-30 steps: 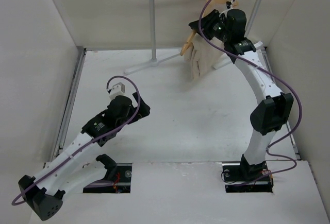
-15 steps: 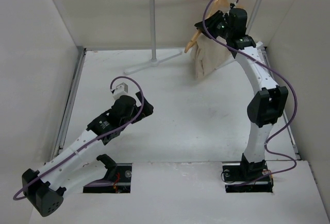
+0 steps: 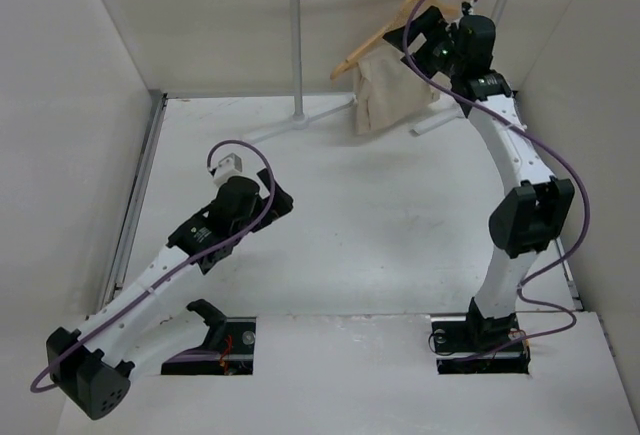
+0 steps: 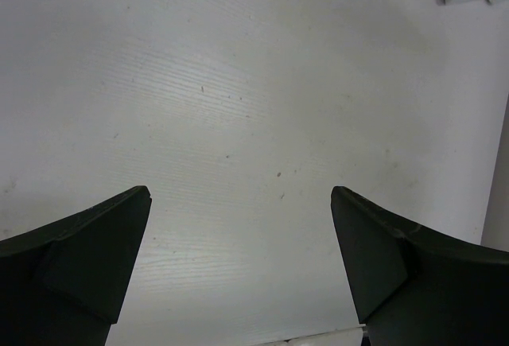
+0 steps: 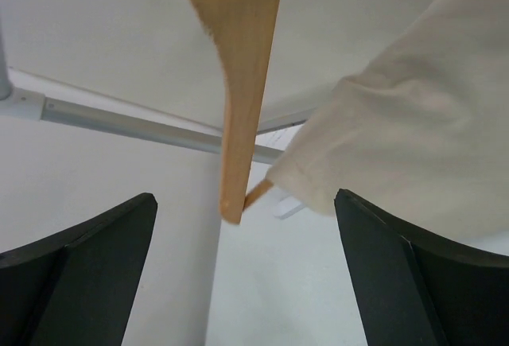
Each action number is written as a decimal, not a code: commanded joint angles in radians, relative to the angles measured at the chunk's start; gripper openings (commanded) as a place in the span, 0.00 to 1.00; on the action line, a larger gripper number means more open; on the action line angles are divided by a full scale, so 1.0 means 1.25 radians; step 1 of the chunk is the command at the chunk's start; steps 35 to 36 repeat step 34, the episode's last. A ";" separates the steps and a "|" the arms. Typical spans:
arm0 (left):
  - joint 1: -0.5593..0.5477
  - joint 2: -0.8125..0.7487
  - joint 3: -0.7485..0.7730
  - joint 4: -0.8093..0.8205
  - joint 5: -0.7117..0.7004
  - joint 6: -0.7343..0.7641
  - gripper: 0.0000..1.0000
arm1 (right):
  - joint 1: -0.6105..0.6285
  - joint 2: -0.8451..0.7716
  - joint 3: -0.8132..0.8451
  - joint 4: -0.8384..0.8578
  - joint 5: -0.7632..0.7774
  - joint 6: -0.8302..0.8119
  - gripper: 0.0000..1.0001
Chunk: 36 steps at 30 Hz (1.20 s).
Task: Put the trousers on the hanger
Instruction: Place the hanger at the clothesline, then reset both arms
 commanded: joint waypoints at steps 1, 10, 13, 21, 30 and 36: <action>0.009 0.020 0.058 0.028 0.005 0.009 1.00 | -0.012 -0.134 -0.056 0.025 0.042 -0.059 1.00; 0.012 0.144 0.105 0.015 0.006 0.029 1.00 | -0.024 -0.485 -0.539 0.028 0.204 -0.130 1.00; 0.005 0.177 0.105 0.012 0.009 0.026 1.00 | -0.036 -0.598 -0.724 -0.019 0.263 -0.127 1.00; -0.005 0.230 0.059 0.012 0.047 0.024 1.00 | -0.062 -0.782 -1.062 -0.203 0.334 -0.115 1.00; -0.016 0.274 0.054 0.055 0.087 0.031 1.00 | -0.061 -0.896 -1.152 -0.233 0.339 -0.078 1.00; -0.026 0.294 0.071 0.053 0.097 0.042 1.00 | -0.060 -0.887 -1.148 -0.234 0.339 -0.078 1.00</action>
